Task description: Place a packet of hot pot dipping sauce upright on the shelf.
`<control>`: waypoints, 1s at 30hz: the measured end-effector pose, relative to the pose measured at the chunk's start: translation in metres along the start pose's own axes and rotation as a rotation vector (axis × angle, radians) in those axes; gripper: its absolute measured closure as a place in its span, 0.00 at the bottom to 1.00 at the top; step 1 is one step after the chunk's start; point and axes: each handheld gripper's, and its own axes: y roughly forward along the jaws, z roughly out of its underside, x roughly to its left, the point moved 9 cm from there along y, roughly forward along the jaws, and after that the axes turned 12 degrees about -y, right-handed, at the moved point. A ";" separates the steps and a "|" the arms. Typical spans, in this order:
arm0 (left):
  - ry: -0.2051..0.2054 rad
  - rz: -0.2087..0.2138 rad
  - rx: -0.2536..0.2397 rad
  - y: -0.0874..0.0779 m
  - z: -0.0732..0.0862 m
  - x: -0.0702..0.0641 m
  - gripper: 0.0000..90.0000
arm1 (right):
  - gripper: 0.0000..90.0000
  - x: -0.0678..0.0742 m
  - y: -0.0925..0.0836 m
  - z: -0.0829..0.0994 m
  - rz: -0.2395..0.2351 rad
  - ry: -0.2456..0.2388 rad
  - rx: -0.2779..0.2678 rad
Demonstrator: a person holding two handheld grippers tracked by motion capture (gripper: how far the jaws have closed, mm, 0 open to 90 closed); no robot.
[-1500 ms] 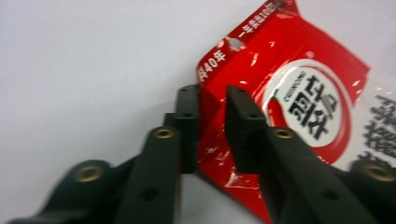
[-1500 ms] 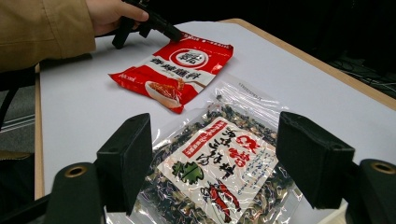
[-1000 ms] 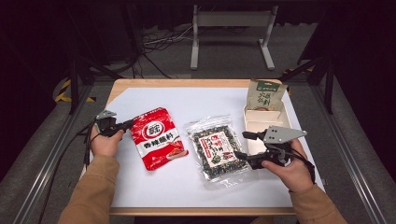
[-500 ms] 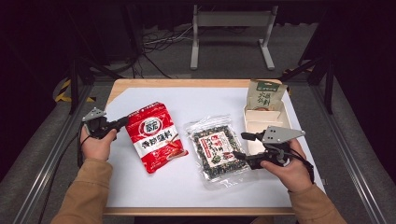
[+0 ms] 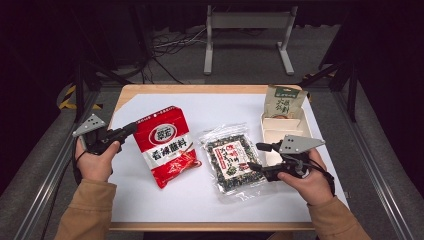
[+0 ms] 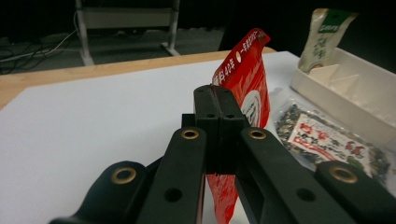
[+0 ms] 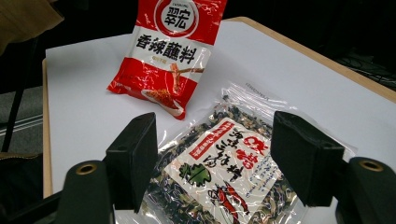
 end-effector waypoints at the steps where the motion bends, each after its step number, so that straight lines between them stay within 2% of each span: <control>1: 0.006 0.003 -0.003 -0.002 -0.001 -0.004 1.00 | 0.36 0.000 0.000 0.000 -0.001 -0.002 0.000; 5: 0.030 0.003 0.015 -0.006 -0.003 -0.014 1.00 | 0.36 0.002 0.001 -0.002 -0.004 -0.006 -0.002; 9: 0.036 0.028 0.026 -0.012 -0.004 -0.025 1.00 | 0.36 0.003 0.000 -0.002 -0.008 -0.008 -0.002; 12: 0.061 0.047 0.033 -0.017 -0.005 -0.035 1.00 | 0.36 0.004 0.000 -0.004 -0.009 -0.010 -0.006; 16: 0.095 0.093 0.041 -0.025 -0.005 -0.047 1.00 | 0.36 0.005 0.001 -0.009 -0.014 -0.008 -0.019; 17: 0.095 0.093 0.041 -0.025 -0.005 -0.047 1.00 | 0.36 0.005 0.001 -0.009 -0.014 -0.008 -0.019; 21: 0.148 0.119 0.037 -0.032 -0.007 -0.060 1.00 | 0.36 0.005 0.002 -0.014 -0.019 -0.009 -0.029; 25: 0.198 0.126 0.027 -0.036 -0.010 -0.072 1.00 | 0.36 0.006 0.005 -0.019 -0.026 -0.011 -0.033; 30: 0.226 0.159 0.027 -0.040 -0.010 -0.086 1.00 | 0.35 0.007 0.010 -0.027 -0.045 -0.009 -0.035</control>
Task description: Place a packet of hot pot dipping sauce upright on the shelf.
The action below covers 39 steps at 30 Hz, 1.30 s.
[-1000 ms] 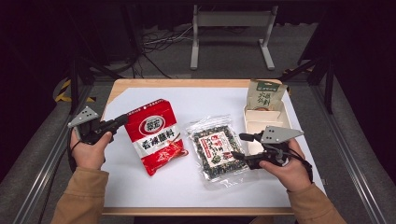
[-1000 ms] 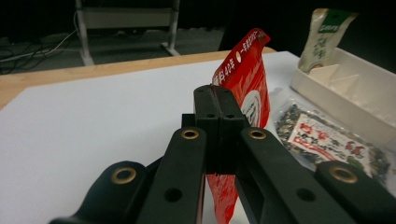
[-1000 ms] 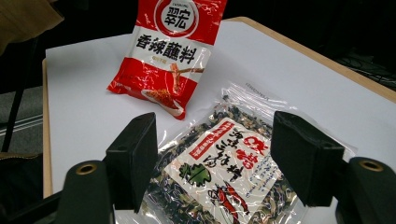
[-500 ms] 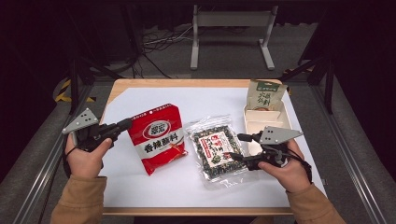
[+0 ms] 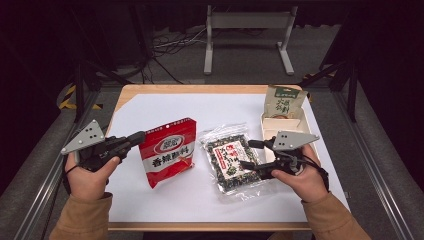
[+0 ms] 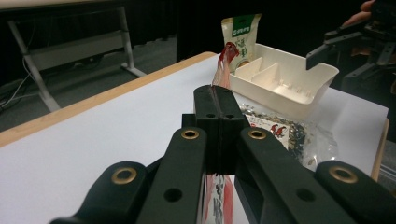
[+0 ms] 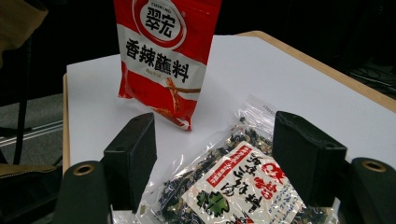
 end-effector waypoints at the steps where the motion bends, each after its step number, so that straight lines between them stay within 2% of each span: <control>1: 0.009 -0.002 0.001 0.000 0.000 -0.002 1.00 | 0.35 0.000 0.001 -0.002 -0.001 -0.006 0.004; 3: 0.030 0.003 0.003 -0.001 -0.001 -0.006 1.00 | 0.35 0.000 0.005 -0.006 -0.010 -0.018 0.010; 9: 0.059 0.029 0.005 -0.001 -0.003 -0.017 1.00 | 0.34 0.000 0.021 -0.016 -0.040 -0.048 0.038; 21: 0.115 0.081 0.008 -0.002 -0.008 -0.042 1.00 | 0.33 0.003 0.056 -0.033 -0.102 -0.077 0.047; 26: 0.128 0.105 0.011 0.000 -0.009 -0.054 1.00 | 0.32 0.003 0.079 -0.038 -0.131 -0.090 0.059; 27: 0.141 0.112 0.010 0.000 -0.010 -0.057 1.00 | 0.32 0.003 0.086 -0.042 -0.144 -0.091 0.051; 30: 0.143 0.122 0.011 0.000 -0.010 -0.061 1.00 | 0.32 0.007 0.094 -0.045 -0.172 -0.098 0.036; 33: 0.150 0.151 0.009 -0.001 -0.011 -0.068 1.00 | 0.32 0.013 0.099 -0.048 -0.206 -0.110 0.029; 39: 0.159 0.169 0.010 0.002 -0.010 -0.075 1.00 | 0.37 0.024 0.100 -0.056 -0.257 -0.156 0.028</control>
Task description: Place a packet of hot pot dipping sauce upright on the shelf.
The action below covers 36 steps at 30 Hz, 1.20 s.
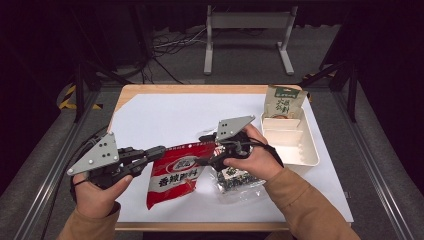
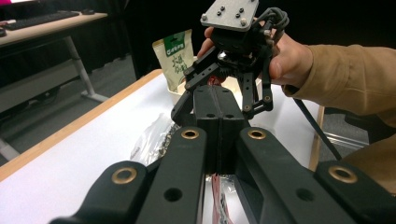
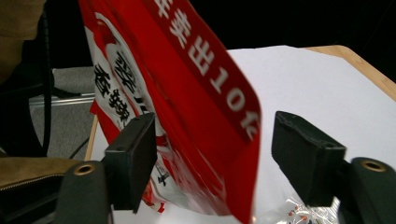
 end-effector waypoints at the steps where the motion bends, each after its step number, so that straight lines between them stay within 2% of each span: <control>1: 0.007 -0.003 -0.004 0.001 -0.001 0.000 1.00 | 0.39 0.001 0.000 -0.001 -0.004 -0.006 0.002; 4: 0.007 0.003 -0.010 0.001 -0.001 -0.002 1.00 | 0.51 0.002 -0.002 -0.001 -0.023 -0.032 0.014; 5: 0.011 0.003 -0.012 0.001 -0.002 -0.002 1.00 | 0.51 0.002 -0.002 -0.001 -0.023 -0.032 0.014; 10: -0.009 0.004 -0.024 0.002 -0.001 0.003 1.00 | 0.75 0.009 -0.005 0.000 -0.079 -0.063 0.036; 11: -0.013 -0.001 -0.028 0.002 0.000 0.005 1.00 | 0.82 0.010 -0.005 -0.001 -0.085 -0.071 0.038; 15: -0.018 -0.009 -0.034 0.000 0.000 0.009 1.00 | 0.96 0.017 -0.012 -0.003 -0.129 -0.086 0.032; 25: -0.037 -0.018 -0.021 0.006 0.004 0.015 1.00 | 0.99 0.021 -0.032 -0.010 -0.162 -0.064 0.036; 28: -0.052 0.007 -0.015 0.008 0.006 0.015 1.00 | 0.99 0.021 -0.035 -0.010 -0.161 -0.050 0.042; 30: -0.053 -0.001 0.004 0.011 0.009 0.015 0.85 | 0.99 0.020 -0.039 -0.011 -0.153 -0.045 0.053; 32: -0.048 -0.022 0.011 0.014 0.011 0.018 0.76 | 0.99 0.019 -0.043 -0.011 -0.146 -0.047 0.064; 33: -0.050 -0.034 0.017 0.015 0.013 0.021 0.68 | 0.99 0.019 -0.044 -0.010 -0.142 -0.041 0.073; 36: -0.063 -0.066 0.019 0.015 0.015 0.027 0.58 | 0.99 0.017 -0.049 -0.009 -0.132 -0.026 0.087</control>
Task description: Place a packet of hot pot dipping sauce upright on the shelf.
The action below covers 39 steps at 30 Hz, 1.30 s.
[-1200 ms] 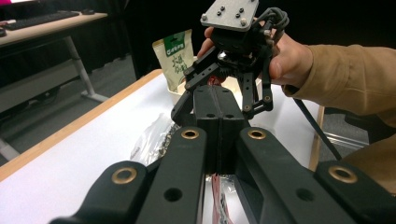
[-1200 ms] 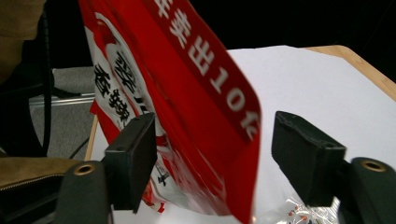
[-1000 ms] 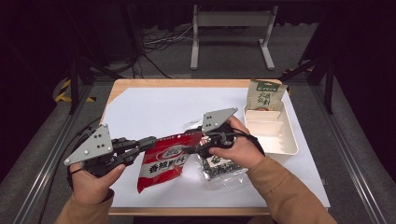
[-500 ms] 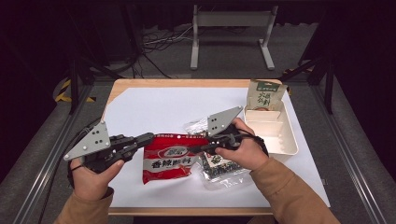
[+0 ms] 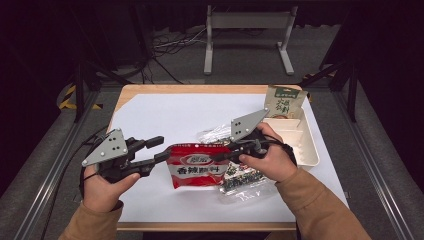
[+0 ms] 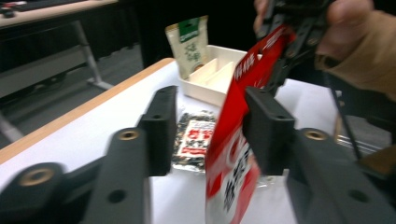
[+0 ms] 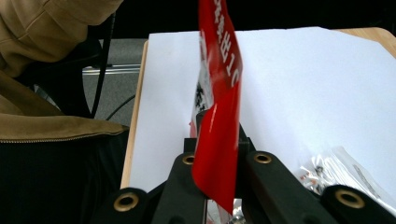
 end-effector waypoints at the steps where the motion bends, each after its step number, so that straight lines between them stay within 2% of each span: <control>1: 0.000 0.000 0.000 0.000 0.000 0.000 0.51 | 0.99 -0.001 -0.003 0.001 0.005 0.005 0.004; 3: -0.003 -0.015 -0.006 0.001 0.001 0.005 0.44 | 0.99 -0.003 -0.010 0.001 0.018 0.016 0.009; 8: -0.003 -0.048 0.028 0.006 0.008 0.016 0.33 | 0.99 -0.008 -0.029 -0.001 0.052 0.036 0.004; 9: -0.011 -0.059 0.036 0.008 0.011 0.019 0.33 | 0.99 -0.008 -0.029 -0.001 0.052 0.036 0.004; 10: -0.021 -0.070 0.042 0.009 0.013 0.022 0.30 | 0.99 -0.010 -0.037 -0.003 0.066 0.041 0.002; 11: -0.027 -0.079 0.046 0.009 0.015 0.025 0.30 | 0.99 -0.010 -0.037 -0.003 0.066 0.041 0.002; 16: -0.059 -0.128 0.080 0.014 0.028 0.045 0.24 | 0.99 -0.015 -0.059 -0.006 0.109 0.034 0.001; 22: -0.079 -0.189 0.108 0.020 0.044 0.067 0.21 | 0.99 -0.024 -0.081 -0.005 0.167 0.021 0.008; 24: -0.082 -0.196 0.114 0.020 0.046 0.069 0.20 | 0.99 -0.027 -0.087 -0.004 0.179 0.017 0.007; 30: -0.101 -0.258 0.153 0.024 0.064 0.089 0.19 | 0.99 -0.034 -0.101 0.002 0.212 0.014 0.010; 35: -0.134 -0.273 0.186 0.028 0.079 0.099 0.18 | 0.99 -0.040 -0.117 0.009 0.240 0.018 0.010; 39: -0.149 -0.293 0.194 0.029 0.087 0.105 0.17 | 0.99 -0.046 -0.128 0.016 0.263 0.027 0.014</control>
